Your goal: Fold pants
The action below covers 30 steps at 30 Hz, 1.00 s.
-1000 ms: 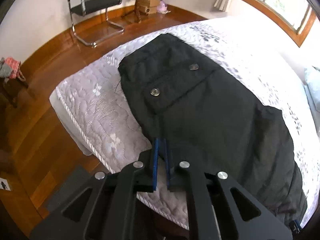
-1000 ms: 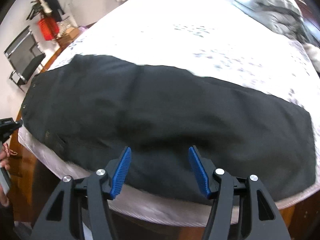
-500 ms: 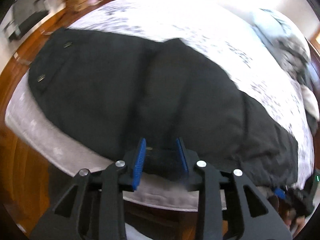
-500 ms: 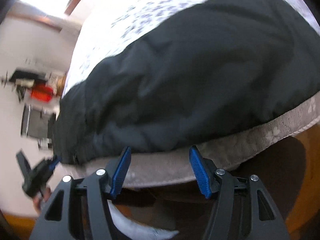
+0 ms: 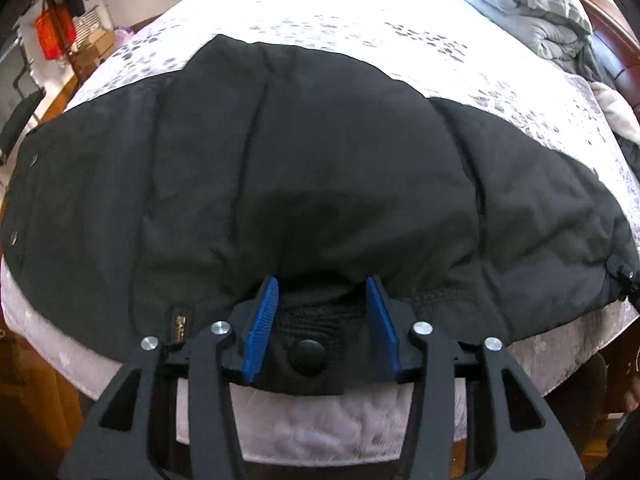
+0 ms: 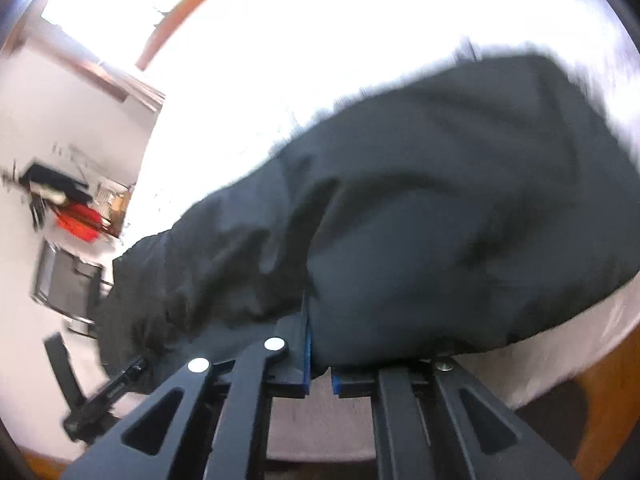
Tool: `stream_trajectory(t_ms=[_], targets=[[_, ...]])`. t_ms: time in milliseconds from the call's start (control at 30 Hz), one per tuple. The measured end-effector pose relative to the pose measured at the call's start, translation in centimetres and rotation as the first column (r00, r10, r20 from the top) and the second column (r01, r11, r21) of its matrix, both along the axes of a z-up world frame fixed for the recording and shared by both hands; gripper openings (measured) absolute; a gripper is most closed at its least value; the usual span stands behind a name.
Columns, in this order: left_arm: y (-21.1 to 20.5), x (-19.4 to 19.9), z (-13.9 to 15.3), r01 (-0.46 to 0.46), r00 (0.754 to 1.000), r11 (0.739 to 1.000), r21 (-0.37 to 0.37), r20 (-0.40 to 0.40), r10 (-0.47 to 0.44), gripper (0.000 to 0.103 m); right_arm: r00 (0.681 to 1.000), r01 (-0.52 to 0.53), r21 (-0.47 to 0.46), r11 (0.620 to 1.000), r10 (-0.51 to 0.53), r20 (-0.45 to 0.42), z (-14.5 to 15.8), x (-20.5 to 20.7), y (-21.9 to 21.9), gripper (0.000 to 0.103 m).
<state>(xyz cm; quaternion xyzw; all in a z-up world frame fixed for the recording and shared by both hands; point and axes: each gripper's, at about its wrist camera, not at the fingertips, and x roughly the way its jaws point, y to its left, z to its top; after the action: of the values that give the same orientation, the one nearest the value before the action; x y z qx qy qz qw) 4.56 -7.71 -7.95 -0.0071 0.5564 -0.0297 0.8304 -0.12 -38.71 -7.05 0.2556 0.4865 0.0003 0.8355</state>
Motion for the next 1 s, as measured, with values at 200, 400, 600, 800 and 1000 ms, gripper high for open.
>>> stream_trajectory(t_ms=[200,400,600,800,1000], targets=[[-0.6,0.2,-0.3,0.005,1.0,0.999,0.041,0.0,-0.005,0.05,0.993,0.05,0.115,0.992,-0.038,-0.111,-3.8,0.1,-0.6,0.011],[-0.3,0.4,0.3,-0.004,1.0,1.0,0.022,-0.019,0.005,0.05,0.992,0.115,0.234,0.965,-0.099,-0.08,-3.4,-2.0,-4.5,0.039],[-1.5,0.1,1.0,0.029,0.999,0.999,-0.013,-0.037,-0.029,0.061,0.958,0.283,0.205,0.937,-0.267,-0.101,-3.9,-4.2,-10.7,0.056],[-4.9,-0.3,1.7,0.122,0.992,0.992,-0.02,-0.042,-0.123,0.089,0.921,0.39,0.317,0.864,-0.36,-0.151,-6.1,-5.7,-16.3,0.056],[-7.2,0.0,0.6,0.179,0.981,0.984,0.018,-0.079,-0.177,0.09,0.923,0.384,0.393,0.835,-0.363,-0.129,-7.6,-4.1,-15.7,0.054]])
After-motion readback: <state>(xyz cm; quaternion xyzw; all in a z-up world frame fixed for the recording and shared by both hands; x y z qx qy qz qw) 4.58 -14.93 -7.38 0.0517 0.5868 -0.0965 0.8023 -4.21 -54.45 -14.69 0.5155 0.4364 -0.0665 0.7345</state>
